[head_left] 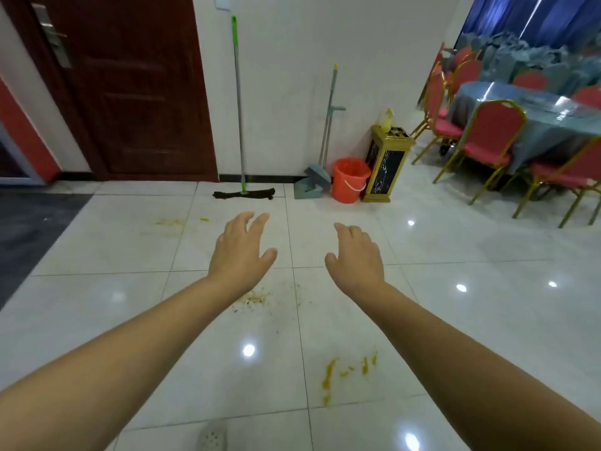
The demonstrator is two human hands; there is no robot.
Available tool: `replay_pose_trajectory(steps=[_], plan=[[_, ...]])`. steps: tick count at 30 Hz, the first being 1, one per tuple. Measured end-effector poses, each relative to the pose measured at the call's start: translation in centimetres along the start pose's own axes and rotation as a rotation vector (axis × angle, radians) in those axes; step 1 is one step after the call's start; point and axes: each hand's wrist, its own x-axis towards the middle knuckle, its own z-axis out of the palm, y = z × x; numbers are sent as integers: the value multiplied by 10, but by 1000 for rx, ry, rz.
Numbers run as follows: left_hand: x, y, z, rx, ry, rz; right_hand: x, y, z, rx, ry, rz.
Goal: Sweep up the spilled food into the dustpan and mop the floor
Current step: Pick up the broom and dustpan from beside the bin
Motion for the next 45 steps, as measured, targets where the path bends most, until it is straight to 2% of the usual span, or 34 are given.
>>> replay_pose_trajectory(steps=[3,16,21,34,45], plan=[[20,-14,14,-35,-10,-34,15,0,12,24,-36,60],[185,-111,51,-112,-155,48,151,-43,68,45,-66,288],[245,-128,64,-177,-222,89,190,-47,80,90,-47,402],[335,-92,135,-311,-397,179,250,2,116,173,-61,605],[451,-1,219,-375,-502,225,341,118,137,310,-63,735]])
